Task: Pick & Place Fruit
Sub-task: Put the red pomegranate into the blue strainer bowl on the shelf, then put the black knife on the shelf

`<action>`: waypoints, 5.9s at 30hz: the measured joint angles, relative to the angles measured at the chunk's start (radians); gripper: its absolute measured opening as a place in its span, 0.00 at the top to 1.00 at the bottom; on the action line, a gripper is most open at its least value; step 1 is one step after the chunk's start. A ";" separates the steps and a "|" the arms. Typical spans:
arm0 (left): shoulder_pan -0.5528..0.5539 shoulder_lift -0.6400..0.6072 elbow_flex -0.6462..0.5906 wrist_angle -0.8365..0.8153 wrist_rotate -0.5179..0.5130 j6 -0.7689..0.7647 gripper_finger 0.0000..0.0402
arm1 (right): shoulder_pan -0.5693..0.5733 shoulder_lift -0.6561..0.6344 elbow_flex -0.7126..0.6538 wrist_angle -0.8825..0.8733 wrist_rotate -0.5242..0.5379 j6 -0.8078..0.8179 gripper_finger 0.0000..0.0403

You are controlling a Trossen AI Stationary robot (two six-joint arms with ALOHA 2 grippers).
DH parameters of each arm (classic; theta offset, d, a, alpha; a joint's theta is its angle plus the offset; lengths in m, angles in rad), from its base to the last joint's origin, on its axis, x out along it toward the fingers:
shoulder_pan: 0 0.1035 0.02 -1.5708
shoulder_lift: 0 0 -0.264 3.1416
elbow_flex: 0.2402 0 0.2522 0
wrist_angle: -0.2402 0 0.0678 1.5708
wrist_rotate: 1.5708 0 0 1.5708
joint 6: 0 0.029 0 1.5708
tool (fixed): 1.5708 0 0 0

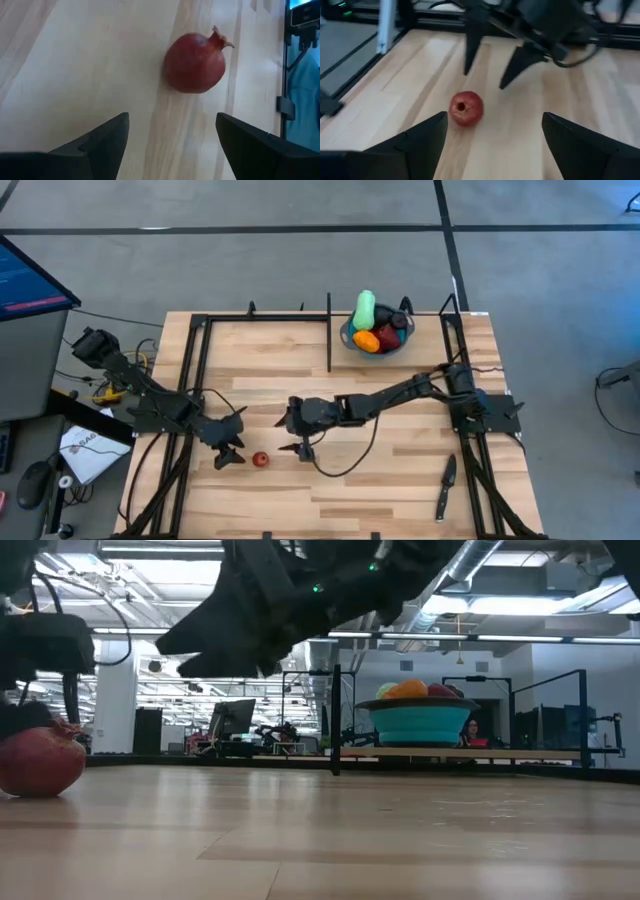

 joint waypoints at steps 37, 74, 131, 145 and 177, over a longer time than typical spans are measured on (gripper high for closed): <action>-0.122 0.427 -0.029 0.518 -0.362 -0.139 0.29 | 0.051 0.333 0.261 -0.035 -0.015 0.038 0.29; -0.121 0.353 -0.032 0.534 -0.449 -0.070 0.29 | 0.059 -0.702 -0.190 -1.263 0.808 0.296 0.47; -0.121 0.352 -0.030 0.576 -0.495 -0.043 0.29 | -0.567 -0.689 -0.306 -0.848 0.579 0.007 0.30; -0.121 0.352 -0.030 0.586 -0.494 -0.025 0.29 | -0.378 -0.900 -0.212 -0.971 0.495 0.034 0.20; 0.210 0.352 -0.029 0.942 -0.333 0.297 0.29 | 0.028 -1.781 -1.175 -0.140 0.119 0.516 0.99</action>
